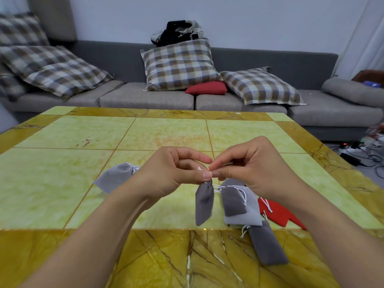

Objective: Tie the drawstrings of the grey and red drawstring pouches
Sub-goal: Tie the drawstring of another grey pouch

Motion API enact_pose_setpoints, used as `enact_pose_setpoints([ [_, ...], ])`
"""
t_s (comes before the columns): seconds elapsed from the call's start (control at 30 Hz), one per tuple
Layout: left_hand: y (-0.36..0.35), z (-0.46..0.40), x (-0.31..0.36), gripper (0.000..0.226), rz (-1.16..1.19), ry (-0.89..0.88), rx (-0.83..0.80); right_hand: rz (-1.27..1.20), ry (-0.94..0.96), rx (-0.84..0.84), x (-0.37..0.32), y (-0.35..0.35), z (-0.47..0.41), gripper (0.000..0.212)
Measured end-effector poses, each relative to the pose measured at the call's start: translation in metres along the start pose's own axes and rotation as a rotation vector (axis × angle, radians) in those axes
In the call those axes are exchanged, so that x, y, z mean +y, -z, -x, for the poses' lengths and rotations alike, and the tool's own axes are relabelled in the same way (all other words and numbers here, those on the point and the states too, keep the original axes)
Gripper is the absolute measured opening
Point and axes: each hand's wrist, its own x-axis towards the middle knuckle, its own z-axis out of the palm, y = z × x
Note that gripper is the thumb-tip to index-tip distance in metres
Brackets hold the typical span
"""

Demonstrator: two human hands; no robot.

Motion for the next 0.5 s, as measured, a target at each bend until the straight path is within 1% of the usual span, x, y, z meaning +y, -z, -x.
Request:
enact_pose_setpoints([
  [0.17, -0.001, 0.002, 0.004, 0.027, -0.072, -0.042, -0.007, -0.118, -0.114, -0.051, -0.003, 0.003, 0.0, 0.01],
  [0.33, -0.006, 0.003, 0.004, 0.029, -0.211, -0.133, 0.005, -0.132, -0.235, -0.098, -0.003, 0.005, 0.0, 0.011],
  [0.5, -0.01, 0.003, 0.002, 0.029, -0.294, -0.206, 0.046, -0.211, -0.348, -0.094, -0.002, 0.005, 0.0, 0.012],
])
